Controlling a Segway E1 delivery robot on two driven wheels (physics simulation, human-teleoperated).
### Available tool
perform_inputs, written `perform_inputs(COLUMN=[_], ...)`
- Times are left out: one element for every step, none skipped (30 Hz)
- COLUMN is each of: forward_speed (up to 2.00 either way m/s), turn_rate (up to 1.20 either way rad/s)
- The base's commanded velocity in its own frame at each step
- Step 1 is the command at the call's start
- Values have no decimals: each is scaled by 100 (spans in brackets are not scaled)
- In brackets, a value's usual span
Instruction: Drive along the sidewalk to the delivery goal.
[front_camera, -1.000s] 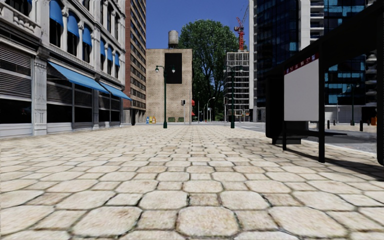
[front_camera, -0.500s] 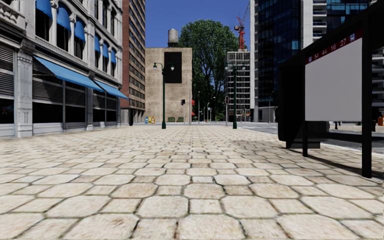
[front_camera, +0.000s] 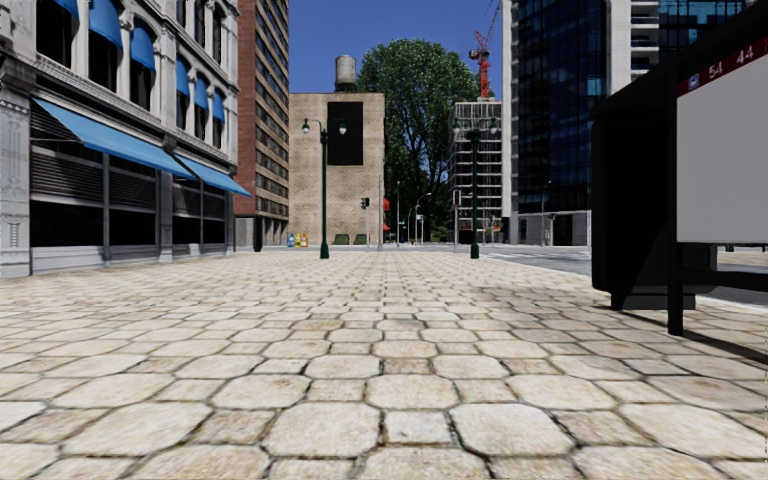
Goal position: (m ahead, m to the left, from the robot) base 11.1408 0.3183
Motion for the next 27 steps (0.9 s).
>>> perform_inputs(forward_speed=[184, 184, 184, 184, 184, 184, 184, 184, 184, 184, 184, 184, 184, 182, 182, 179, 178, 178, 178, 178, 178, 178, 178, 178, 178, 178, 178], turn_rate=[0, 0, 0, 0, 0, 0, 0, 0, 0, 0, 0, 0, 0, 0, 0, 0, 0, 0, 0, 0, 0, 0, 0, 0, 0, 0, 0])
